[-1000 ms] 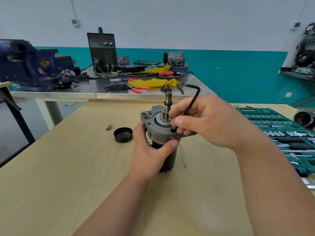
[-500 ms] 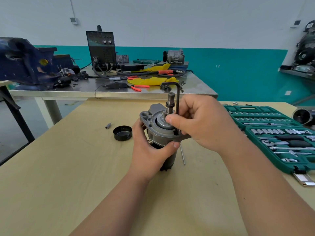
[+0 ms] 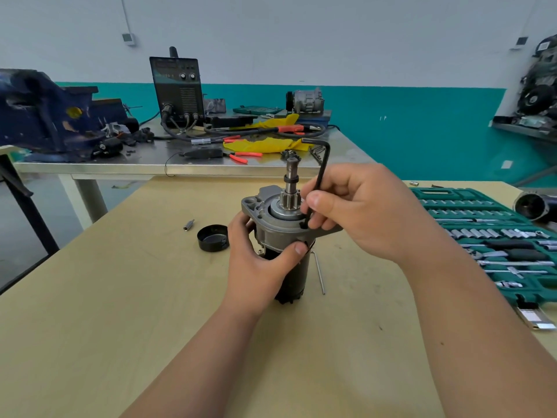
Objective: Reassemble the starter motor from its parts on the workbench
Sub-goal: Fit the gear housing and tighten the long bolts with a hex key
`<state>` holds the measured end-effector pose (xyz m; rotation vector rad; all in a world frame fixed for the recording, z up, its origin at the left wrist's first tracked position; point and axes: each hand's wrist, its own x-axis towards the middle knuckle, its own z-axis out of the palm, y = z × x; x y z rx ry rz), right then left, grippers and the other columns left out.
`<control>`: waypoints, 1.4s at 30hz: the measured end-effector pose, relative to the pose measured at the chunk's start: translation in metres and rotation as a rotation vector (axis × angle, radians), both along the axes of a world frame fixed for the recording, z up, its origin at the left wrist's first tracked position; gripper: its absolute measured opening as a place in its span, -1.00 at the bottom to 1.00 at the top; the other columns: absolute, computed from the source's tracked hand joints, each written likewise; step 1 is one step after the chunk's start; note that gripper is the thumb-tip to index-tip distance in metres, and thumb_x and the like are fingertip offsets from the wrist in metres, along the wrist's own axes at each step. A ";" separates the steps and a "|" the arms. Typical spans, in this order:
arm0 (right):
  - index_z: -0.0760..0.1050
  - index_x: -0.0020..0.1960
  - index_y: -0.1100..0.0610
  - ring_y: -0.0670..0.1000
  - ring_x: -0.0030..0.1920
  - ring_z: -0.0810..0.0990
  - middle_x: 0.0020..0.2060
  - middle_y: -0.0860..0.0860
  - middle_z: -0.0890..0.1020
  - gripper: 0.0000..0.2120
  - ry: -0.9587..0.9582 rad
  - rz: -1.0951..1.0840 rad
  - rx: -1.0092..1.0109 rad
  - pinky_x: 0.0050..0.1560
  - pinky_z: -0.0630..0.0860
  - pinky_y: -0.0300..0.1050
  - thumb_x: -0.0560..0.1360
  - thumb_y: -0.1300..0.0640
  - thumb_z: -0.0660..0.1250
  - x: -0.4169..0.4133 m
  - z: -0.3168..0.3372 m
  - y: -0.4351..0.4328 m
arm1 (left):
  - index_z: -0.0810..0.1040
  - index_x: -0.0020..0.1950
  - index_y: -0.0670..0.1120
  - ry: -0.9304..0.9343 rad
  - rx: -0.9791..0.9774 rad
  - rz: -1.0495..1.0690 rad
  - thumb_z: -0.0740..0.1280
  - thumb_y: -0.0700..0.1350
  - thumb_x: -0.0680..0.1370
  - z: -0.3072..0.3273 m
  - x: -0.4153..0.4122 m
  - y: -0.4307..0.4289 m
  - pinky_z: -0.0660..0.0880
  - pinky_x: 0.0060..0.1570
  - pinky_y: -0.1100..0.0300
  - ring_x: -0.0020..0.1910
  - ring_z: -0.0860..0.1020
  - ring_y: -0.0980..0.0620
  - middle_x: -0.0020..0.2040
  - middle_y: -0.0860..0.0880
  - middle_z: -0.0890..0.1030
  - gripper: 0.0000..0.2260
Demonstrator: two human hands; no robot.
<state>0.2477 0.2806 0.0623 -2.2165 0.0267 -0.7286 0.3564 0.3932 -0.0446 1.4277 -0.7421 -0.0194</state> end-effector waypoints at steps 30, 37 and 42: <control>0.58 -0.12 -0.10 -0.16 -0.21 0.68 -0.21 -0.18 0.69 -0.80 0.053 -0.007 -0.017 -0.20 0.60 -0.29 0.55 0.18 0.33 -0.007 0.000 -0.001 | 0.27 0.35 0.18 -0.010 -0.002 0.033 0.46 0.23 0.18 0.000 -0.004 -0.003 0.39 0.36 0.08 0.36 0.40 0.15 0.38 0.03 0.40 -0.22; 0.54 -0.19 -0.10 -0.21 -0.32 0.60 -0.28 -0.25 0.63 -0.87 0.101 -0.154 -0.220 -0.32 0.55 -0.22 0.53 0.01 0.35 -0.005 0.006 0.001 | 0.25 0.33 0.25 -0.010 0.018 0.030 0.46 0.23 0.19 0.000 -0.005 -0.002 0.39 0.36 0.08 0.36 0.39 0.17 0.38 0.06 0.39 -0.25; 0.58 -0.11 0.06 -0.08 -0.30 0.54 -0.33 -0.07 0.59 -0.79 0.109 -0.248 -0.393 -0.30 0.47 -0.12 0.55 -0.06 0.30 -0.002 0.007 0.007 | 0.25 0.35 0.19 -0.015 0.027 0.040 0.45 0.24 0.19 0.000 -0.007 -0.002 0.39 0.36 -0.01 0.36 0.41 0.11 0.38 0.02 0.40 -0.22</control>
